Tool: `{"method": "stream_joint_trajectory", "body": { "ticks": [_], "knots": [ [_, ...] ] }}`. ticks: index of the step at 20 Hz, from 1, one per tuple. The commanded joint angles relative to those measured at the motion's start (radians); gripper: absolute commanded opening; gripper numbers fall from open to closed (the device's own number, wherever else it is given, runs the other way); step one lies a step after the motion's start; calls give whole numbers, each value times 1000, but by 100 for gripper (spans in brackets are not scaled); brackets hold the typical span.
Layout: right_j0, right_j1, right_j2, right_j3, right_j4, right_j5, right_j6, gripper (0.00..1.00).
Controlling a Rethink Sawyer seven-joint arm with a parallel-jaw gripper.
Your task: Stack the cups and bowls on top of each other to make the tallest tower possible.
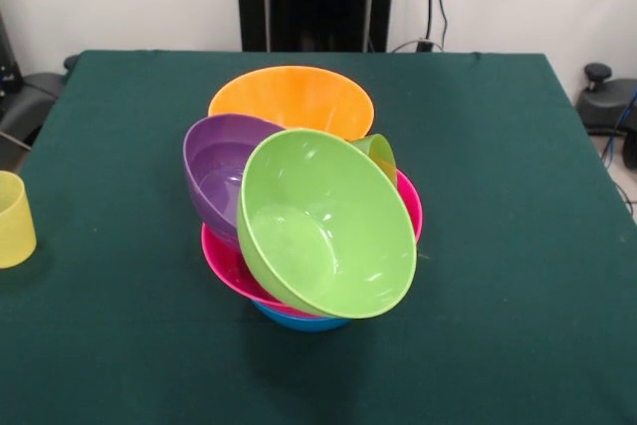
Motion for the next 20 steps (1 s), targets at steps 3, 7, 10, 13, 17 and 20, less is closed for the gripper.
{"method": "stream_joint_trajectory", "body": {
  "ticks": [3,7,10,13,17,20],
  "knots": [
    [22,171,75,-86,-101,8,193,100],
    [34,184,106,-74,-72,37,186,100],
    [50,196,114,-54,-75,59,93,100],
    [55,212,116,-52,-61,101,48,100],
    [64,233,119,-46,-47,156,-14,100],
    [74,227,146,-28,-87,107,-157,100]
  ]
}}
